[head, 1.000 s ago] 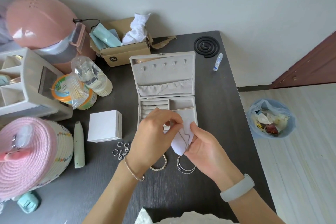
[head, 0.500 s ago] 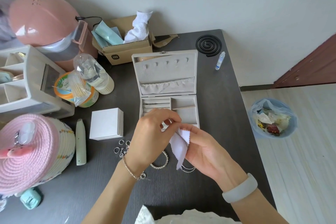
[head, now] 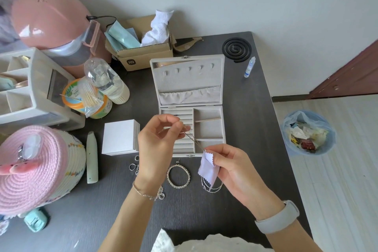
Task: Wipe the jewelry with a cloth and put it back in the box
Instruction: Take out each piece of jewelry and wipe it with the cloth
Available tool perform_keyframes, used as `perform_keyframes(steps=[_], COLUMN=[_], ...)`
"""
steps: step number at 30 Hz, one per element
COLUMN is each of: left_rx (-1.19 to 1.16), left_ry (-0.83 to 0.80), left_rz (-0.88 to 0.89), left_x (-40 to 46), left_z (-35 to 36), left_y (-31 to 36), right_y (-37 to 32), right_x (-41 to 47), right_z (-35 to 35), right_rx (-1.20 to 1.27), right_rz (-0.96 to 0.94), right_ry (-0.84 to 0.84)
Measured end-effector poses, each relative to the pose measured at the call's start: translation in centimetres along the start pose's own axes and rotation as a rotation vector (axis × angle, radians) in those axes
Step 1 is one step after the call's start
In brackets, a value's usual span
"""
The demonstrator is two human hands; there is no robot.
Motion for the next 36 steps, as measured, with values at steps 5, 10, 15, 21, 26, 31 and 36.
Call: perform_keyframes(steps=[5, 10, 15, 21, 26, 31, 36], left_rx=[-0.073, 0.044, 0.373, 0.618, 0.625, 0.673, 0.756], left_ry=[-0.037, -0.183, -0.360, -0.451, -0.416, -0.491, -0.607], left_rz=[-0.009, 0.027, 0.021, 0.125, 0.054, 0.045, -0.004], left_x=[-0.3, -0.4, -1.0, -1.9, -1.3, -1.5, -1.9], left_z=[0.5, 1.9, 4.0, 5.4, 4.5, 5.0, 4.9], left_y=[0.4, 0.8, -0.2, -0.1, -1.4, -2.1, -3.5], right_y=[-0.3, -1.4, -0.7, 1.8, 1.7, 0.9, 0.0], right_x=[0.3, 0.7, 1.5, 1.2, 1.2, 1.3, 1.6], right_z=[-1.1, -2.4, 0.0, 2.0, 1.4, 0.3, -0.9], right_rx=[0.044, 0.122, 0.282, 0.425, 0.186, -0.242, -0.497], right_rz=[-0.030, -0.111, -0.020, 0.146, 0.063, -0.061, -0.112], right_ry=[0.056, 0.115, -0.024, -0.215, -0.150, -0.024, 0.002])
Point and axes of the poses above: each hand's wrist, its own x-axis towards the middle knuckle, its own z-axis out of the palm, y = z × x, the point moved 10 cm from there along x, towards the middle knuckle, and after that the axes turned 11 degrees about x, right-handed, at the moved point
